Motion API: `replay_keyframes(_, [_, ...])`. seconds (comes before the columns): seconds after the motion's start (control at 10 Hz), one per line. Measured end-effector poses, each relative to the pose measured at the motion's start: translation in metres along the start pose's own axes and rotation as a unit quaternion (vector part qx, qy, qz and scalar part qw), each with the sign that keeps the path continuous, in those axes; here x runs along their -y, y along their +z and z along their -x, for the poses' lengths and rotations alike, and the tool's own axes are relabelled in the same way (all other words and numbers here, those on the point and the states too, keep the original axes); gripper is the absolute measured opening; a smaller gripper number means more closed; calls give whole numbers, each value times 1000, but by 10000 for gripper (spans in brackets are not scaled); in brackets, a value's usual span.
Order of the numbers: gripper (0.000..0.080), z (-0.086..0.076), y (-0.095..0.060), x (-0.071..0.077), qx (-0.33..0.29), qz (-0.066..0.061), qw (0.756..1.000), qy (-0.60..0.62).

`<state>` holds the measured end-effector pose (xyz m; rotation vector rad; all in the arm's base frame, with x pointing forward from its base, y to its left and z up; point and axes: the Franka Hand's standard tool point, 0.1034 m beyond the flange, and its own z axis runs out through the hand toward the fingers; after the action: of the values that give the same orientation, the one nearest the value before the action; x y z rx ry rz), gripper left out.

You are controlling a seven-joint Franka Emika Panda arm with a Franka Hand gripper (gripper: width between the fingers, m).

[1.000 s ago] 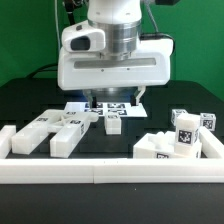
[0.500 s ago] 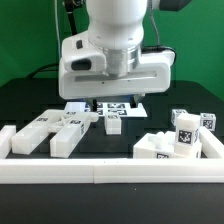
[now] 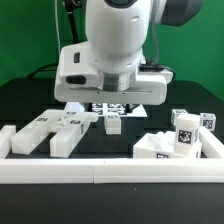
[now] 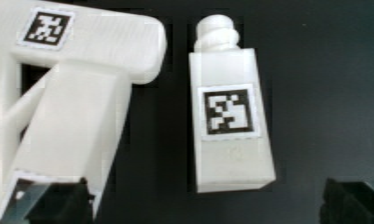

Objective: Assemble chair

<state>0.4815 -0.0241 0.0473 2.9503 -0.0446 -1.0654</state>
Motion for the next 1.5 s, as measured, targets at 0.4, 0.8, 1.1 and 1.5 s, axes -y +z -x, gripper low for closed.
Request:
replay_keyframes(0.4, [649, 1, 1, 3, 5, 1, 1000, -22])
replay_keyframes(0.8, [649, 2, 12, 4, 112, 1, 993, -23])
replay_keyframes(1.1, [649, -1, 13, 7, 109, 4, 994, -26])
replay_keyframes(1.5, [649, -7, 29, 12, 93, 7, 995, -31])
